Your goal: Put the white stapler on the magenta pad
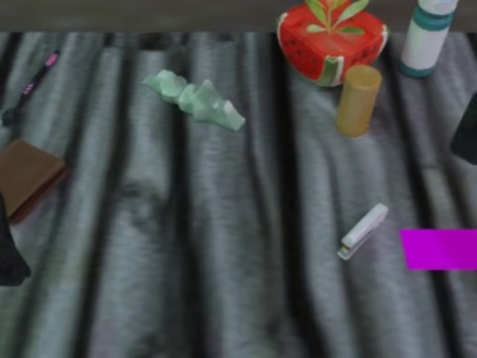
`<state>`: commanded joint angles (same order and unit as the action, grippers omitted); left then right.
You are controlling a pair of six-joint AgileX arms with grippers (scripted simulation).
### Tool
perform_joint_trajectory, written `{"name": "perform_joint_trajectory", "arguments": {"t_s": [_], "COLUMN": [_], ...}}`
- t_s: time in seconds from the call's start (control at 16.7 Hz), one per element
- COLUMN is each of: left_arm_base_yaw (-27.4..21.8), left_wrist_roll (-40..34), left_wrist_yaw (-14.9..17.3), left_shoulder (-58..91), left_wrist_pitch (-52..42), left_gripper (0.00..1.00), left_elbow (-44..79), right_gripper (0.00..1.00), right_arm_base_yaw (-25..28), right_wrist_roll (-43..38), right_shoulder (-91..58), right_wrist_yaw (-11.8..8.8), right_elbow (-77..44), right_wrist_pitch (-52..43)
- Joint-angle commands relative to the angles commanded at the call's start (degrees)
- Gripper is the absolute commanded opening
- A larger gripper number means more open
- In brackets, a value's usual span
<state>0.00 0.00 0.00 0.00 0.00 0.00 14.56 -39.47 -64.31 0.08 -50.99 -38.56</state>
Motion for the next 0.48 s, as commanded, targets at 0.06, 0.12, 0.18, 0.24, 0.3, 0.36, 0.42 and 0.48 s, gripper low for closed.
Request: {"name": "perform_joint_trajectory", "arguments": {"t_s": [0.06,0.12,0.18,0.24,0.3,0.36,0.42,0.48], "left_arm_base_yaw": [0.0,0.0,0.0,0.0,0.0,0.0,0.0,0.0], "left_wrist_roll": [0.0,0.0,0.0,0.0,0.0,0.0,0.0,0.0], "left_wrist_yaw": [0.0,0.0,0.0,0.0,0.0,0.0,0.0,0.0], "left_shoulder": [0.0,0.0,0.0,0.0,0.0,0.0,0.0,0.0], "left_wrist_pitch": [0.0,0.0,0.0,0.0,0.0,0.0,0.0,0.0], "left_gripper": [1.0,1.0,1.0,1.0,1.0,1.0,1.0,1.0], "left_elbow": [0.0,0.0,0.0,0.0,0.0,0.0,0.0,0.0], "right_gripper": [1.0,1.0,1.0,1.0,1.0,1.0,1.0,1.0], "right_arm_base_yaw": [1.31,2.59,3.83,5.01,6.13,7.16,8.11,8.97], "right_wrist_roll": [-3.43,-6.75,-9.95,-13.0,-15.87,-18.55,-21.02,-23.24], "right_shoulder": [-5.86,-11.38,-16.54,-21.34,-25.85,-30.1,-34.08,-37.71], "right_wrist_yaw": [-0.04,-0.09,-0.14,-0.19,-0.23,-0.26,-0.27,-0.28], "right_elbow": [-4.33,-8.54,-12.62,-16.54,-20.3,-23.87,-27.19,-30.22], "right_wrist_pitch": [-3.45,-6.79,-9.98,-13.0,-15.81,-18.39,-20.73,-22.81]}}
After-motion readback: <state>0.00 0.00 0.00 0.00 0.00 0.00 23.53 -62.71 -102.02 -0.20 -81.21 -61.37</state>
